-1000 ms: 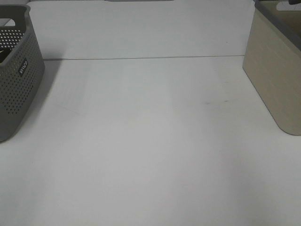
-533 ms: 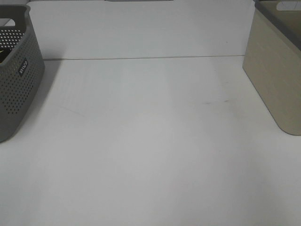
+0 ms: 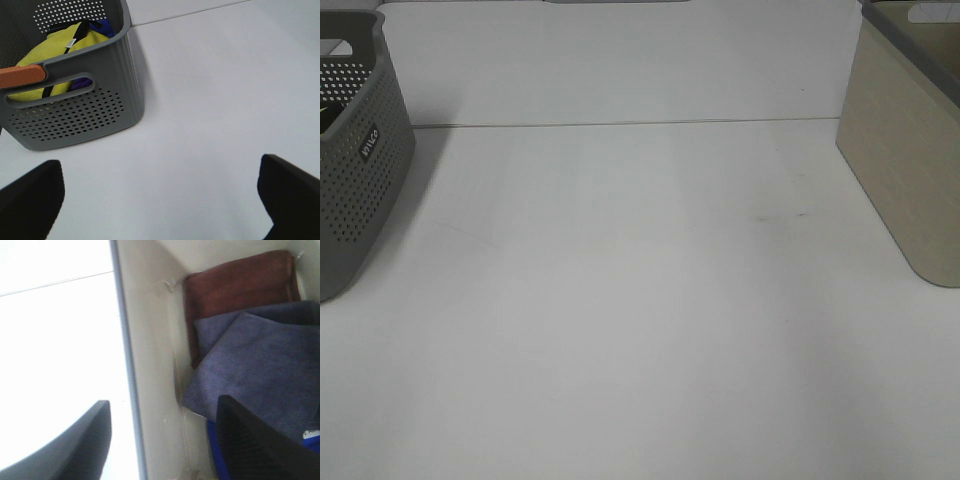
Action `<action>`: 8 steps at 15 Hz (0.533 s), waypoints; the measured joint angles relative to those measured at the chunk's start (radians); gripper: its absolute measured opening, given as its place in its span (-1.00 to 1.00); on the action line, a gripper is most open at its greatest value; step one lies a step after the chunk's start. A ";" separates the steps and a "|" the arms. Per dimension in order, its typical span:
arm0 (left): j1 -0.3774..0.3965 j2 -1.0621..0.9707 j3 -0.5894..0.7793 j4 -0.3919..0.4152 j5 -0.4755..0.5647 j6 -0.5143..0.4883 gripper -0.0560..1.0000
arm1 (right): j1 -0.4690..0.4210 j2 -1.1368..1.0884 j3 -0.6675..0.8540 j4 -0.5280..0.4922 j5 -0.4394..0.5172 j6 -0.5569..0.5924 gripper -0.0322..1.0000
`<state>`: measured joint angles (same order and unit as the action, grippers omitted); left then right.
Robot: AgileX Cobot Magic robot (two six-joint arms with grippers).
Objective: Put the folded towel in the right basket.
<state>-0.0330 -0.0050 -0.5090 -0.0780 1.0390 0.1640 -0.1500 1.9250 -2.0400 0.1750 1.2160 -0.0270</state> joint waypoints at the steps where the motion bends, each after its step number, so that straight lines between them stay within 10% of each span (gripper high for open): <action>1: 0.000 0.000 0.000 0.000 0.000 0.000 0.97 | 0.042 -0.011 0.001 -0.017 0.000 0.000 0.17; 8: 0.000 0.000 0.000 0.000 0.000 0.000 0.97 | 0.206 -0.204 0.200 -0.113 0.000 0.060 0.17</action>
<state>-0.0330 -0.0050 -0.5090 -0.0780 1.0390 0.1640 0.0560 1.7210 -1.8400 0.0620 1.2160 0.0330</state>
